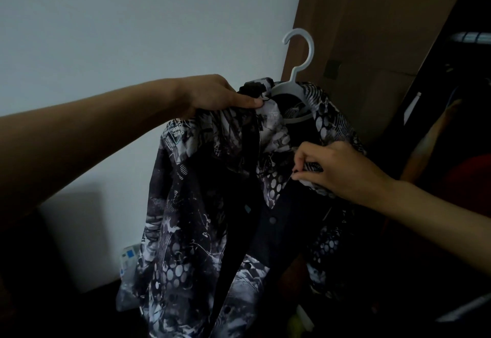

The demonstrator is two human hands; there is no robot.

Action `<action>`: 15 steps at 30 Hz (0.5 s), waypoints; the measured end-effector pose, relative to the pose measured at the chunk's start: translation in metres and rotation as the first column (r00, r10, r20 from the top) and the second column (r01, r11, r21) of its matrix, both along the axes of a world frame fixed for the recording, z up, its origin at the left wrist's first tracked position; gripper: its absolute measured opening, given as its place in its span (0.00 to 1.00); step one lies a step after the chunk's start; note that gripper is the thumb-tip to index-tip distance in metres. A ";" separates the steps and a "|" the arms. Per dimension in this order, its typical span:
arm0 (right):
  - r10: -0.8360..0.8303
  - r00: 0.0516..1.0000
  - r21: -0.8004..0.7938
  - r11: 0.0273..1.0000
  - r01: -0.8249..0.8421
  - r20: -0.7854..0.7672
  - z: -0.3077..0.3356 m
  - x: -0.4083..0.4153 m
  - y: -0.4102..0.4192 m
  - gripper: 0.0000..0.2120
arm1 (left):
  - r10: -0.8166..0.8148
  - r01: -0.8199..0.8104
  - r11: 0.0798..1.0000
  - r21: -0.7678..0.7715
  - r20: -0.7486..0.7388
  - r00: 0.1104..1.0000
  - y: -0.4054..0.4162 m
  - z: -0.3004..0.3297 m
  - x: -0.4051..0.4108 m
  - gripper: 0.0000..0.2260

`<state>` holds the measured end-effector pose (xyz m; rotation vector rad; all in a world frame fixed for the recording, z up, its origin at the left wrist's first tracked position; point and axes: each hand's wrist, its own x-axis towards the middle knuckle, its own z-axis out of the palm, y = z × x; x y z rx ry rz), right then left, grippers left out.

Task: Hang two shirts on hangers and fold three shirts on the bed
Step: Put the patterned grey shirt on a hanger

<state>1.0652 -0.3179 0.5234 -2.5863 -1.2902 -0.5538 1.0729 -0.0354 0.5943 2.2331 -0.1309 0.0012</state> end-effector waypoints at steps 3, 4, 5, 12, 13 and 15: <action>0.020 0.985 -0.069 0.998 -0.008 0.171 -0.002 -0.005 0.001 0.10 | -0.009 0.009 1.000 0.004 0.001 1.000 -0.002 0.000 -0.002 0.27; 0.023 0.978 -0.095 0.995 -0.003 0.210 -0.001 -0.007 0.001 0.11 | -0.010 0.010 1.000 0.000 0.000 1.000 -0.002 0.000 -0.003 0.26; 0.038 0.967 -0.131 0.991 -0.005 0.252 0.001 -0.008 0.000 0.11 | -0.012 0.012 1.000 -0.008 -0.005 1.000 -0.002 0.001 -0.004 0.26; 0.068 0.920 -0.154 0.988 -0.008 0.387 0.006 -0.004 0.002 0.12 | 0.000 0.001 0.999 -0.035 0.004 1.000 -0.004 0.007 -0.010 0.26; 0.055 0.935 -0.126 0.992 -0.012 0.351 0.006 -0.005 0.003 0.12 | -0.004 0.004 0.999 -0.036 0.003 1.000 -0.004 0.007 -0.011 0.26; 0.014 0.974 -0.028 1.000 -0.008 0.225 0.007 -0.005 0.004 0.14 | -0.014 0.014 0.999 -0.039 0.000 1.000 -0.004 0.008 -0.013 0.25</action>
